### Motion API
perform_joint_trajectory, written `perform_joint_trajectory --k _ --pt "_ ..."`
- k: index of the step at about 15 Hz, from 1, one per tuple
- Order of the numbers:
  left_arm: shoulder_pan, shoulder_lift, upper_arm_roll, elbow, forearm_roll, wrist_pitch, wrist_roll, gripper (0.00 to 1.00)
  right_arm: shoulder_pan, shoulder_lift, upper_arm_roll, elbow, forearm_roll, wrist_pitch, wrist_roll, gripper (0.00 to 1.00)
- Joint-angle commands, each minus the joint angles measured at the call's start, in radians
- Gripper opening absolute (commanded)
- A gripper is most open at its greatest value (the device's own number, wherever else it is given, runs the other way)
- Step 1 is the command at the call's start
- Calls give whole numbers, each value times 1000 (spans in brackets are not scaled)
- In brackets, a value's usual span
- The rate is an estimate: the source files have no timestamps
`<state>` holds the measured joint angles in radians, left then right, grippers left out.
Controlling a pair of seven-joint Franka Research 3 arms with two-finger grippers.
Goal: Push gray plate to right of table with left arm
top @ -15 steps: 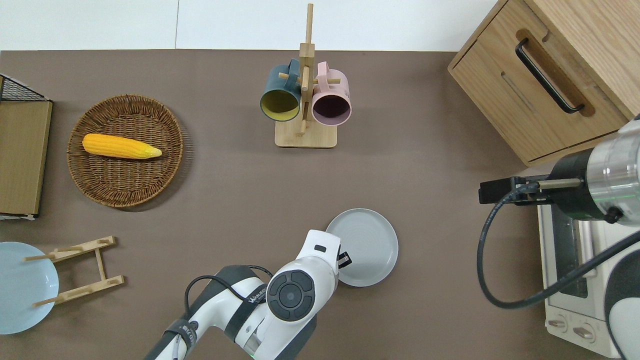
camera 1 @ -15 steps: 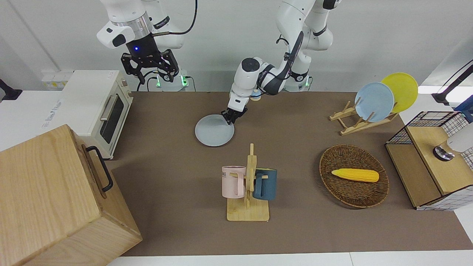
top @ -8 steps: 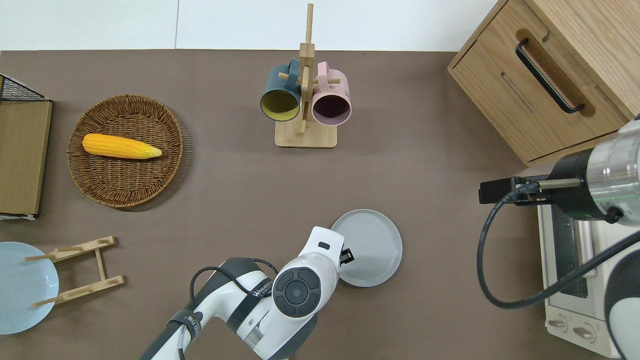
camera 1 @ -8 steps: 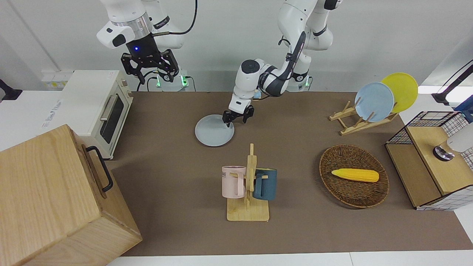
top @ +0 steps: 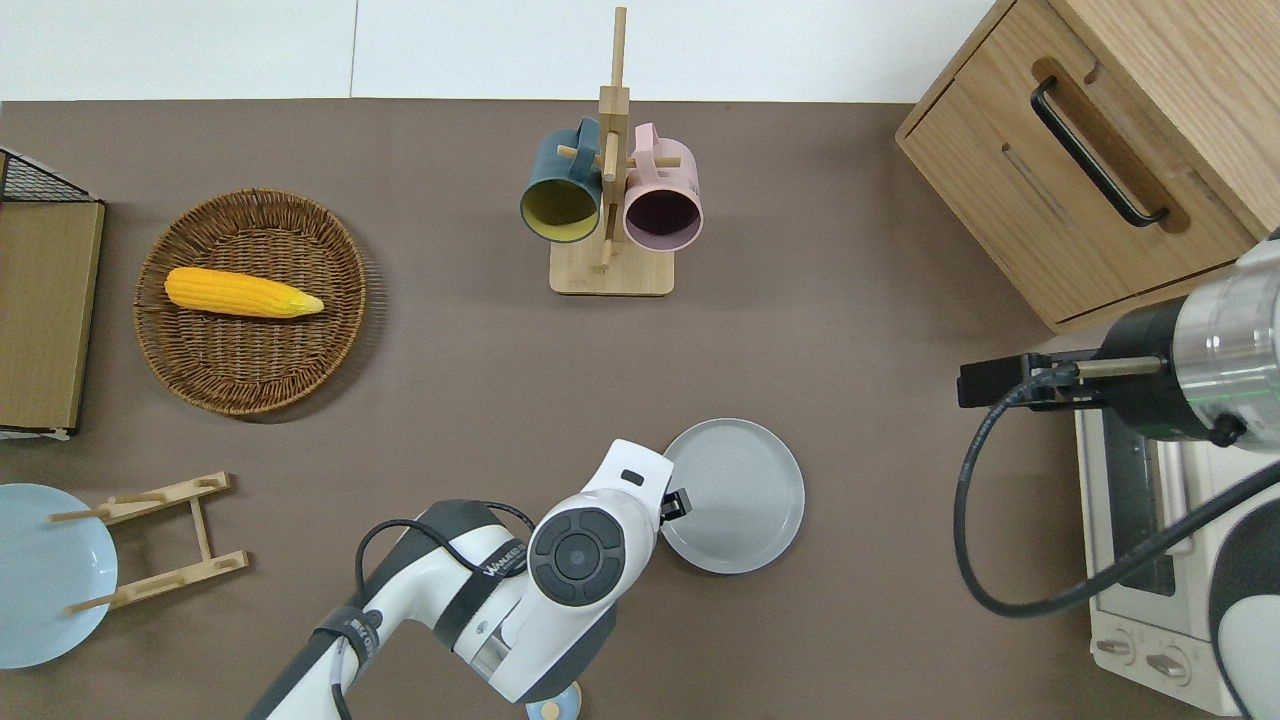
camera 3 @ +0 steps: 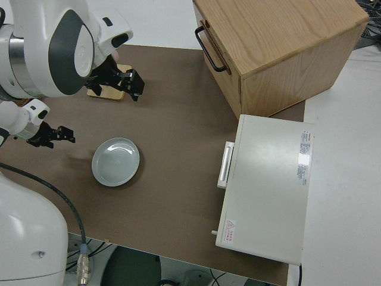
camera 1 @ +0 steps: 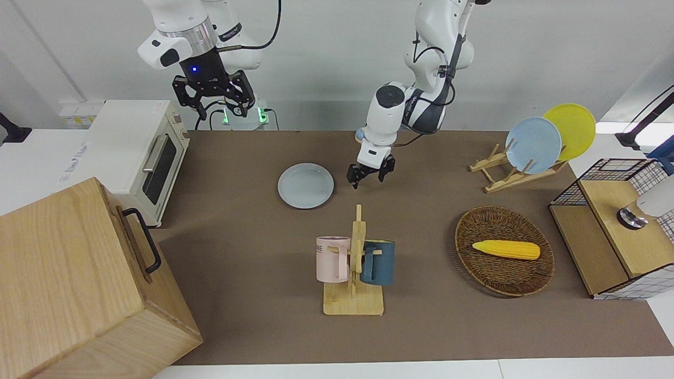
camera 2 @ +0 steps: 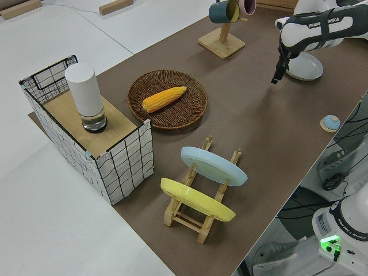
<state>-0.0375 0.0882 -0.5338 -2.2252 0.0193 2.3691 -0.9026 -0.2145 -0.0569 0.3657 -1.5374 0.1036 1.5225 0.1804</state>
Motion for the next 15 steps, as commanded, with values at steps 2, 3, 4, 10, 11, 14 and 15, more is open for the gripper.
perform_joint_trajectory --k 2,3,4,10,11,14,15 --pt "79 -59 -3 42 8 -114 74 993 -6 6 4 14 16 -7 2 996" --pt "97 -59 -3 61 8 -140 86 993 -6 6 4 14 16 -7 2 996" --pt "123 -59 -3 73 8 -166 123 993 -6 6 4 14 16 -7 2 996" --pt "153 -116 159 117 -45 -318 439 993 -6 6 4 14 16 -7 2 996" --pt "102 -122 237 143 -54 -350 477 993 -6 6 4 14 16 -7 2 996" --pt "-42 -123 435 240 -55 -458 537 993 -6 5 4 14 16 -7 2 996" --pt "-44 -123 452 266 -55 -482 553 993 -6 5 4 14 16 -7 2 996"
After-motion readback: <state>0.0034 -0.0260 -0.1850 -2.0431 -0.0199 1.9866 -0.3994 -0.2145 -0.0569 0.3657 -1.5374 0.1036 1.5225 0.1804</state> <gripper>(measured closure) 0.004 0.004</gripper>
